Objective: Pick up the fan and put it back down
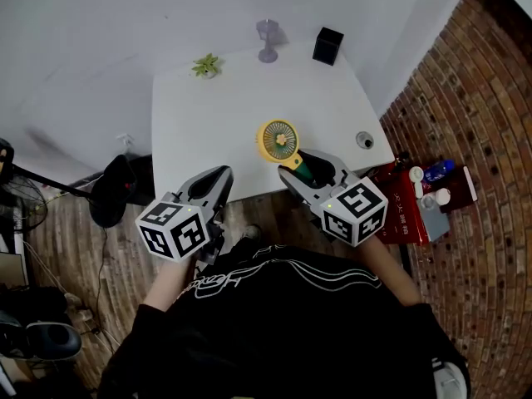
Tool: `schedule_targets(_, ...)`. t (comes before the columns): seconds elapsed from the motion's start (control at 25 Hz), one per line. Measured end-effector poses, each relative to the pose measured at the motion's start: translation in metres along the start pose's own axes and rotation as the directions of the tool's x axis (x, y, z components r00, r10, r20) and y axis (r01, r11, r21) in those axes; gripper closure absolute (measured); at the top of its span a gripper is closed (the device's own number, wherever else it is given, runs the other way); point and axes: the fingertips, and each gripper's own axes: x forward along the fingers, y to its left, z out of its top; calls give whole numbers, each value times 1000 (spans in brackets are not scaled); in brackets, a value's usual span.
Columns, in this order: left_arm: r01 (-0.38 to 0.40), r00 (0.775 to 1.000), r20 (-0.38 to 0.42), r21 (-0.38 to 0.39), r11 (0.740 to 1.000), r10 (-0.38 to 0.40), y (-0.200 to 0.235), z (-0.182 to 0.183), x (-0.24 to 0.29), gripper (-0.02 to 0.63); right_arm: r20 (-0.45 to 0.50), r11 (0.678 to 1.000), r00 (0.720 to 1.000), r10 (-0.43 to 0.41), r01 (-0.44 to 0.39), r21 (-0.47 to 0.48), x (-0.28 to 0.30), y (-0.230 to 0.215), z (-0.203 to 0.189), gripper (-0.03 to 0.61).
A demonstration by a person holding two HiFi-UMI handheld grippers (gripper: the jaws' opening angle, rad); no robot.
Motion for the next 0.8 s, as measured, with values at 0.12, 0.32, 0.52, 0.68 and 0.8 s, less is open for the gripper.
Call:
schedule_targets(0.12, 7, 1000, -4, 11, 1000, -7, 3, 8, 6, 580, -10, 1000, 1000, -11, 11, 6, 9, -9, 1, 397)
schedule_targets(0.32, 10, 1000, -1, 13, 1000, -10, 18, 19, 12, 580, -36, 1000, 999, -30, 30, -5, 30, -21, 3, 397)
schedule_targets(0.52, 11, 1000, -3, 10, 1000, -11, 42, 30, 16, 580, -59, 999, 997, -52, 52, 1, 57, -35, 4, 397)
schedule_targets(0.68, 11, 1000, 6, 6, 1000, -11, 64, 41, 16, 580, -92, 997, 993, -72, 73, -1, 84, -44, -1, 397)
schedule_targets(0.8, 12, 1000, 7, 5, 1000, -12, 81, 48, 17, 580, -123, 996, 988, -88, 89, -1, 104, -50, -8, 397)
